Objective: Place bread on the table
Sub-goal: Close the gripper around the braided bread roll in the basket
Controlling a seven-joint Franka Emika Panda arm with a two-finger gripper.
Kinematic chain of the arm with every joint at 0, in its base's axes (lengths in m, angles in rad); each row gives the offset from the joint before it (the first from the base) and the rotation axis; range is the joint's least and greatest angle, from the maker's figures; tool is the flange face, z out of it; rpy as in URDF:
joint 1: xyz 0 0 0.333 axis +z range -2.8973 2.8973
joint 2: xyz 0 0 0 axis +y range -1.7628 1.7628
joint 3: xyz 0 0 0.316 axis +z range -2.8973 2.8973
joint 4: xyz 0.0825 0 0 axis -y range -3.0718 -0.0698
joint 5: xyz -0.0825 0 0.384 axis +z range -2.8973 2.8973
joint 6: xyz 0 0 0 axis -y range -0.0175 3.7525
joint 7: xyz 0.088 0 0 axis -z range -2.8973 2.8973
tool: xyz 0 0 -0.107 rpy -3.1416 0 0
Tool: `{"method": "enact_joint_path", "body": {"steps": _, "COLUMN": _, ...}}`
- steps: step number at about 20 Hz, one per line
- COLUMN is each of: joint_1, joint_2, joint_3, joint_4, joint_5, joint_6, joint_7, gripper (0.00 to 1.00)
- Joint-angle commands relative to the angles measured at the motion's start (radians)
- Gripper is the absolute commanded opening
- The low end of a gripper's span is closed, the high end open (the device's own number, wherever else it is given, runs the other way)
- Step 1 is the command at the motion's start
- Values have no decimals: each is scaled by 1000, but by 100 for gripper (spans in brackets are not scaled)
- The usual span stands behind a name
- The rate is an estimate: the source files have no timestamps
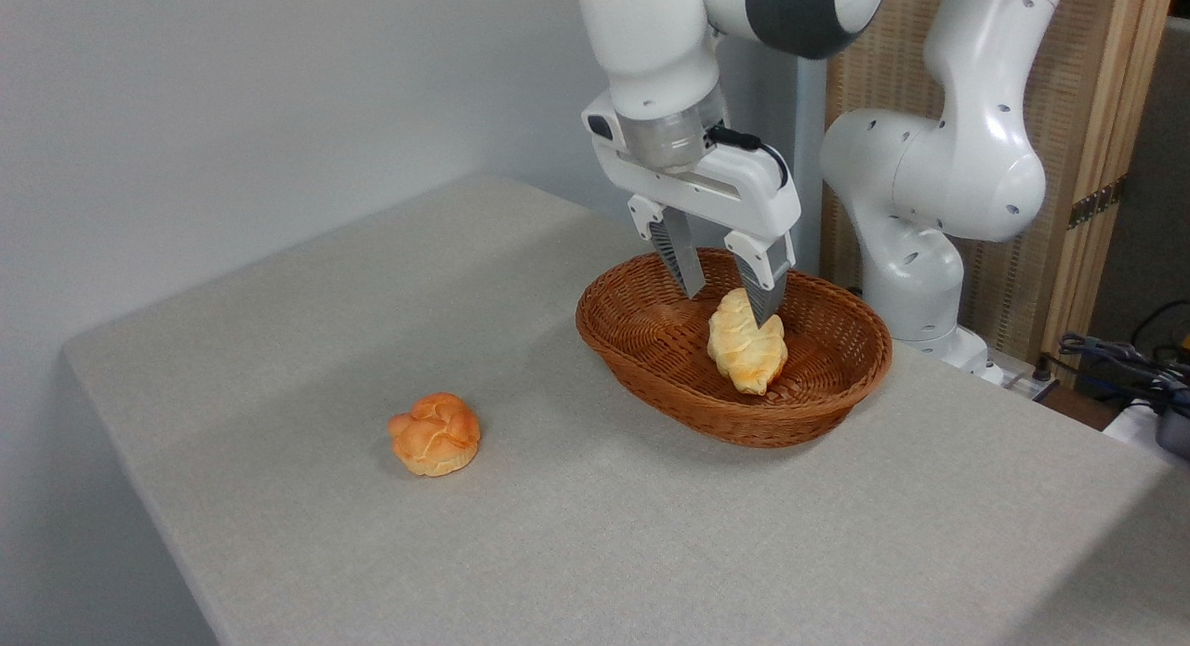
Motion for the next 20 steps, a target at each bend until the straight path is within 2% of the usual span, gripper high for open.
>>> {"method": "enact_joint_path", "body": {"steps": 1, "joint_1": -32, "joint_2": -12, "joint_3": 10, "joint_4": -58, "joint_5": 0, "joint_6": 40, "joint_7": -144, "gripper": 100}}
{"method": "enact_joint_path", "body": {"steps": 6, "joint_1": -35, "joint_2": -8, "joint_3": 12, "joint_4": -110, "joint_5": -12, "joint_6": 95, "joint_7": -252, "gripper": 100}}
{"method": "enact_joint_path", "body": {"steps": 10, "joint_1": -35, "joint_2": -3, "joint_3": 9, "joint_4": -130, "joint_5": 6, "joint_6": 89, "joint_7": -254, "gripper": 100}}
{"method": "enact_joint_path", "body": {"steps": 15, "joint_1": -38, "joint_2": 12, "joint_3": 7, "joint_4": -134, "joint_5": 3, "joint_6": 103, "joint_7": -254, "gripper": 100}}
{"method": "enact_joint_path", "body": {"steps": 17, "joint_1": -71, "joint_2": 34, "joint_3": 7, "joint_4": -134, "joint_5": -6, "joint_6": 123, "joint_7": -255, "gripper": 100}}
{"method": "enact_joint_path", "body": {"steps": 18, "joint_1": -72, "joint_2": 37, "joint_3": 7, "joint_4": -134, "joint_5": -6, "joint_6": 126, "joint_7": -255, "gripper": 100}}
{"method": "enact_joint_path", "body": {"steps": 20, "joint_1": -72, "joint_2": 38, "joint_3": 7, "joint_4": -134, "joint_5": -6, "joint_6": 132, "joint_7": -251, "gripper": 93}}
